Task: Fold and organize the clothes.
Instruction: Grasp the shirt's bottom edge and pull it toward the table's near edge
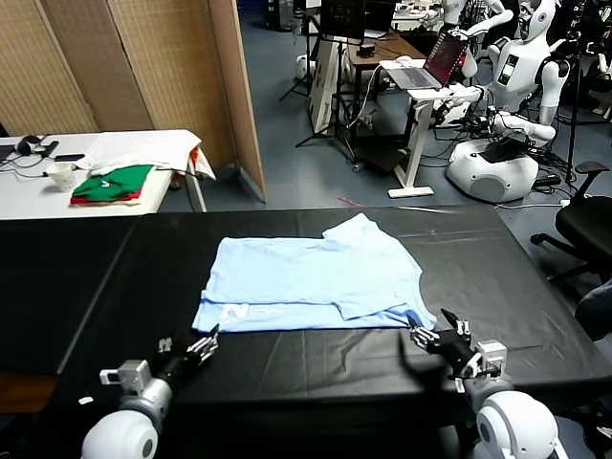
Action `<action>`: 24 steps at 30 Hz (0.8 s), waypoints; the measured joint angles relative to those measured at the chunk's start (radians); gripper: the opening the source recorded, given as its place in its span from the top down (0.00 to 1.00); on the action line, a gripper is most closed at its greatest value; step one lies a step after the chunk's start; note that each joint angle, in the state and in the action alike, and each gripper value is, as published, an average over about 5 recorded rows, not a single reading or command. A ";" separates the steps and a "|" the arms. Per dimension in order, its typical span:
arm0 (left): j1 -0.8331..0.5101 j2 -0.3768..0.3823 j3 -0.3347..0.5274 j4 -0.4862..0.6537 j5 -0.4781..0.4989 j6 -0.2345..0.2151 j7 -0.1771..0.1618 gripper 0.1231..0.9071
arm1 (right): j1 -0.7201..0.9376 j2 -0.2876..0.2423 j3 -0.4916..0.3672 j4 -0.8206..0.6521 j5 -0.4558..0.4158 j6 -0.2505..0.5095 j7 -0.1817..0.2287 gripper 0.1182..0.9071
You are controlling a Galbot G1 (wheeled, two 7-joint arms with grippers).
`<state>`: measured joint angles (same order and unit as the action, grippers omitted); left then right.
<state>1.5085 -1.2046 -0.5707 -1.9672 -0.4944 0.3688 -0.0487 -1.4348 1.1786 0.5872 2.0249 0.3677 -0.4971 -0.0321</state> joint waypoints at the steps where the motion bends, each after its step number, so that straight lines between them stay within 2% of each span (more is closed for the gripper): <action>1: 0.003 -0.001 0.001 -0.002 0.004 0.000 0.000 0.34 | 0.003 0.000 -0.002 -0.004 0.000 0.000 -0.001 0.76; 4: 0.011 -0.001 0.004 -0.010 0.014 0.000 0.002 0.58 | 0.012 -0.001 -0.007 -0.014 0.004 -0.004 -0.004 0.92; 5: 0.014 -0.001 0.004 -0.013 0.017 0.000 0.002 0.65 | 0.013 -0.001 -0.008 -0.016 0.008 -0.008 -0.005 0.95; 8: 0.023 -0.001 0.006 -0.021 0.031 0.002 0.003 0.88 | 0.011 -0.003 -0.005 -0.014 0.033 -0.026 -0.002 0.97; 10: 0.030 0.000 0.006 -0.027 0.041 0.003 0.004 0.96 | 0.005 -0.007 -0.001 -0.007 0.051 -0.042 0.007 0.97; 18: 0.071 0.012 -0.011 -0.068 0.094 0.023 -0.014 0.97 | -0.046 -0.036 0.007 0.047 0.066 -0.123 0.047 0.97; 24: 0.140 0.037 -0.043 -0.122 0.157 0.030 -0.018 0.97 | -0.096 -0.044 0.006 0.087 0.060 -0.154 0.058 0.97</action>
<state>1.6481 -1.1674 -0.6141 -2.0895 -0.3374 0.3985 -0.0668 -1.5305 1.1350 0.5937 2.1122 0.4279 -0.6507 0.0261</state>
